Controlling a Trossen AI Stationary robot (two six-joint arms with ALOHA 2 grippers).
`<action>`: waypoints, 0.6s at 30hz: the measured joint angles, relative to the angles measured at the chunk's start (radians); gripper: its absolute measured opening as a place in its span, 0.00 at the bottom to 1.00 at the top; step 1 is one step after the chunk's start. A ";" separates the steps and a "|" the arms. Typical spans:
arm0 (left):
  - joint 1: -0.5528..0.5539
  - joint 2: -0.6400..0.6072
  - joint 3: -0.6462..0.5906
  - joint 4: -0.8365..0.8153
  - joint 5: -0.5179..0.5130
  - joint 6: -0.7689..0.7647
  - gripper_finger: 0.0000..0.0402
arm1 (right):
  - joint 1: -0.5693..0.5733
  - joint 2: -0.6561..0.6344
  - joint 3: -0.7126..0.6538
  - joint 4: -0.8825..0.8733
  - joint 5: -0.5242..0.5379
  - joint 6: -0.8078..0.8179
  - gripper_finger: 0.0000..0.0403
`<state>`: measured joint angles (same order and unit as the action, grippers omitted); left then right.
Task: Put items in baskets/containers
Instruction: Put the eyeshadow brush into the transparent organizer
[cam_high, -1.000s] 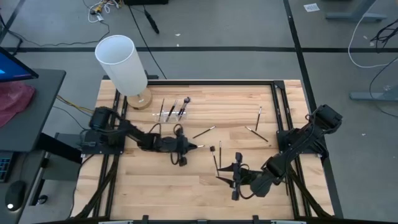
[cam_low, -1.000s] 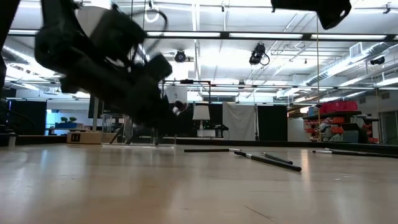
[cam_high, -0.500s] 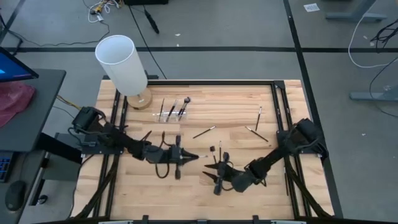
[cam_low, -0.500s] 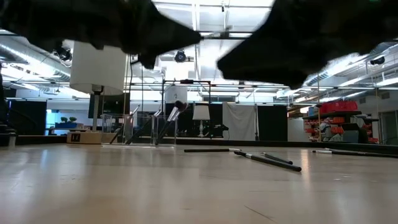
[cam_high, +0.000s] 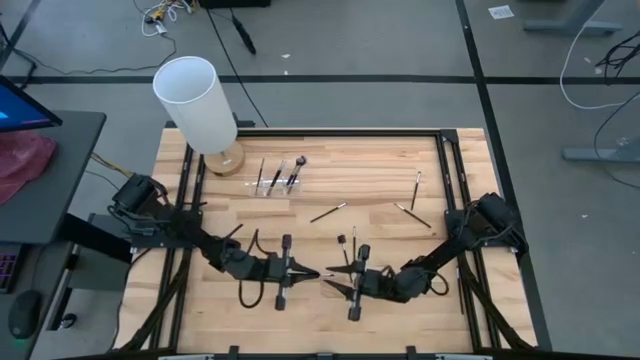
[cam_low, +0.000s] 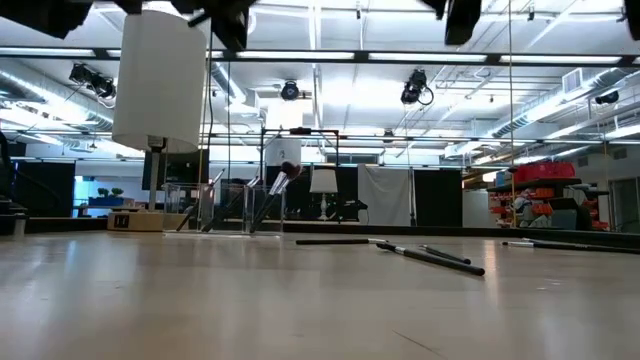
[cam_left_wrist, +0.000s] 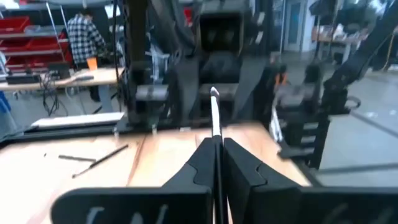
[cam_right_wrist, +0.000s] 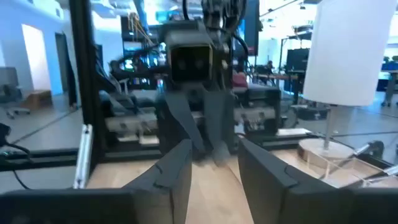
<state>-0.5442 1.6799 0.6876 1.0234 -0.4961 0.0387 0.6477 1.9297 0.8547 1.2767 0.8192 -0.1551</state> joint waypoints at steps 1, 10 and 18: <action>0.000 0.001 -0.001 -0.004 -0.001 0.000 0.04 | 0.004 0.000 0.000 0.010 0.000 -0.003 0.33; 0.003 0.001 -0.001 0.003 0.000 -0.001 0.04 | -0.011 0.000 0.000 0.015 -0.088 0.023 0.32; 0.003 0.001 -0.001 0.003 0.006 -0.001 0.05 | -0.015 0.000 0.000 0.008 -0.098 0.023 0.11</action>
<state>-0.5415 1.6810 0.6868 1.0267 -0.4900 0.0380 0.6331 1.9293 0.8551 1.2851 0.7217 -0.1322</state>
